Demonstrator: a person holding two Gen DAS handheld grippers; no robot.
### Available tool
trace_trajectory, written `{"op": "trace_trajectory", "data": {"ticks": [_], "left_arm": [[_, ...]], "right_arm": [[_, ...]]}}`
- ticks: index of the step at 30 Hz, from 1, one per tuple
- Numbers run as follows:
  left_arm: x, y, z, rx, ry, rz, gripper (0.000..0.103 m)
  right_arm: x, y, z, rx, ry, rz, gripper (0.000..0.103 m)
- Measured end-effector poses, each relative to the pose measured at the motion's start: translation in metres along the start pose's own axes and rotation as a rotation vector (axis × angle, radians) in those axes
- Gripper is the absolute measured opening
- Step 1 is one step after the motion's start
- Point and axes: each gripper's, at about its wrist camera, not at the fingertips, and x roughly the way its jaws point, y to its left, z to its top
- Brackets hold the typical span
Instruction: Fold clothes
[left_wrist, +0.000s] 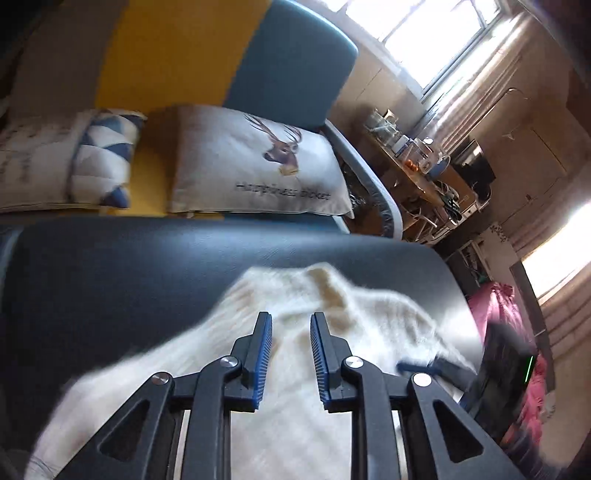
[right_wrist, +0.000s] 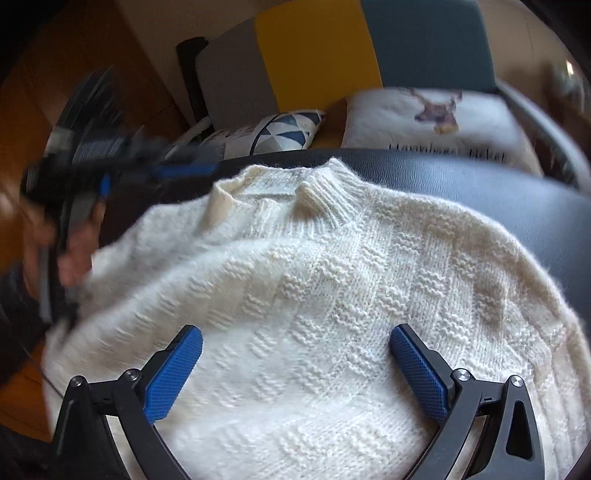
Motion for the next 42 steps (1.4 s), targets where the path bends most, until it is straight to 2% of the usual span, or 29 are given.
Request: {"op": "trace_trajectory", "data": {"ticks": [2, 5, 6, 10, 12, 14, 15, 18, 21, 23, 27, 33, 39, 41, 42], "left_arm": [[-0.007, 0.01, -0.013, -0.002, 0.011, 0.015, 0.021], [-0.008, 0.02, -0.029, -0.007, 0.028, 0.021, 0.021], [-0.006, 0.024, -0.033, -0.011, 0.032, 0.021, 0.021], [-0.001, 0.031, -0.041, -0.01, 0.037, 0.016, 0.021], [0.001, 0.032, -0.044, -0.002, 0.035, 0.006, 0.021], [0.001, 0.03, -0.044, 0.028, 0.029, -0.007, 0.021], [0.003, 0.029, -0.044, 0.041, 0.027, -0.005, 0.021], [0.009, 0.032, -0.045, 0.039, 0.035, -0.003, 0.021], [0.013, 0.04, -0.05, 0.012, 0.027, -0.014, 0.02], [0.012, 0.04, -0.051, 0.015, 0.025, -0.008, 0.02], [0.009, 0.039, -0.043, 0.005, 0.023, 0.008, 0.021], [0.009, 0.032, -0.026, 0.034, 0.003, 0.022, 0.021], [0.028, 0.042, -0.019, 0.036, 0.021, 0.038, 0.021], [0.03, 0.045, -0.018, 0.046, 0.011, 0.037, 0.021], [0.032, 0.046, -0.016, 0.062, 0.007, 0.047, 0.02]], "right_arm": [[-0.005, 0.002, 0.013, 0.041, -0.023, 0.071, 0.103], [0.012, 0.013, 0.054, 0.119, -0.024, 0.271, 0.103], [0.023, 0.017, 0.067, 0.136, -0.011, 0.311, 0.103], [0.08, 0.027, 0.1, 0.178, 0.08, 0.31, 0.103], [0.107, 0.023, 0.106, 0.219, 0.139, 0.285, 0.103], [0.124, 0.022, 0.107, 0.248, 0.175, 0.303, 0.103], [0.131, 0.022, 0.109, 0.26, 0.181, 0.321, 0.103], [0.158, 0.029, 0.119, 0.296, 0.207, 0.46, 0.103], [0.17, 0.036, 0.132, 0.335, 0.138, 0.533, 0.103], [0.178, 0.036, 0.136, 0.344, 0.14, 0.487, 0.103], [0.179, 0.042, 0.142, 0.285, 0.147, 0.388, 0.103], [0.118, 0.035, 0.136, 0.245, 0.093, 0.412, 0.103], [0.077, -0.006, 0.089, 0.275, 0.146, 0.299, 0.103], [0.071, -0.025, 0.072, 0.309, 0.156, 0.202, 0.103], [0.068, -0.034, 0.067, 0.328, 0.132, 0.219, 0.103]]}}
